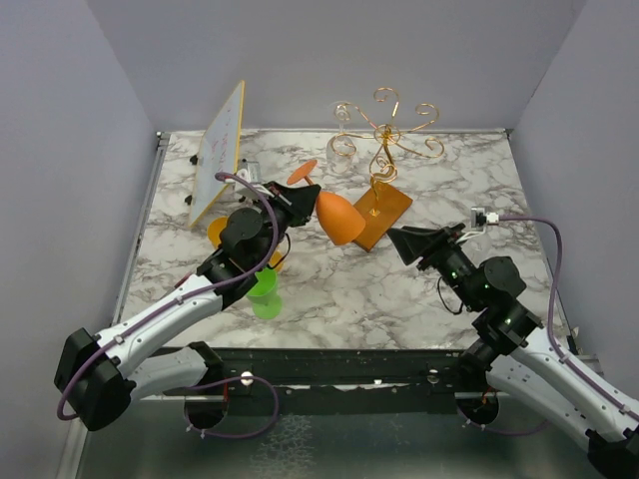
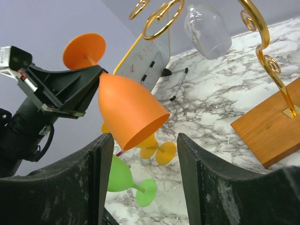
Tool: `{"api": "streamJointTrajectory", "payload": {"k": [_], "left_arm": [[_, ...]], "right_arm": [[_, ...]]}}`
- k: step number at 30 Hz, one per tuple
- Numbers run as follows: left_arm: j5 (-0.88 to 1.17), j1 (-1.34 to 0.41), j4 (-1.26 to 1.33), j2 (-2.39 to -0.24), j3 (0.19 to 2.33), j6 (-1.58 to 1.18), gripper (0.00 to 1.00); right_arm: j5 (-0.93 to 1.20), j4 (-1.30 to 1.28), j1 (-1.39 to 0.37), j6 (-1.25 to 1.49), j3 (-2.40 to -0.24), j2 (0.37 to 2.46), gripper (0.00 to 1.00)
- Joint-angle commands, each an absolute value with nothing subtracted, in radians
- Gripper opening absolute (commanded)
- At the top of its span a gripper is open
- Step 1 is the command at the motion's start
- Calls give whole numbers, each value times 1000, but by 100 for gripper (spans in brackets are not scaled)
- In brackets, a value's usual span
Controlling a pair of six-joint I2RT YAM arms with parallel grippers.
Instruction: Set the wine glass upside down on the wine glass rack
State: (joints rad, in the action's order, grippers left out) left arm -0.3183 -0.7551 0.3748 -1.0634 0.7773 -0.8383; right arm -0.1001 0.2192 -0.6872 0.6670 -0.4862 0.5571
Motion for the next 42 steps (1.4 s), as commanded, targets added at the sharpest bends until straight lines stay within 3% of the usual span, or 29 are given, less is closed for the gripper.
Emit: {"api": "streamJointTrajectory", "payload": {"k": [1,9,18,26,32,42], "left_arm": [[-153,-761,451,-1053,790,-494,0],[274,-761,456,-1110,880,-169,0],[410,-752,447,-1212,972,-113,0],[626,-624,443,-1329,1081,-170,0],[690,-582,443,-1384,1126,-177,0],[613,-570,439,-1506,1220,-239,0]], "right_arm": [[-149,163,-692,644,-509,546,62],[-177,149,-692,640,-515,537,61],[-194,126,-693,640,-522,512,61],[-204,116,-692,641,-524,507,61],[-203,131,-692,647,-519,517,61],[-179,137,-692,650,-532,536,61]]}}
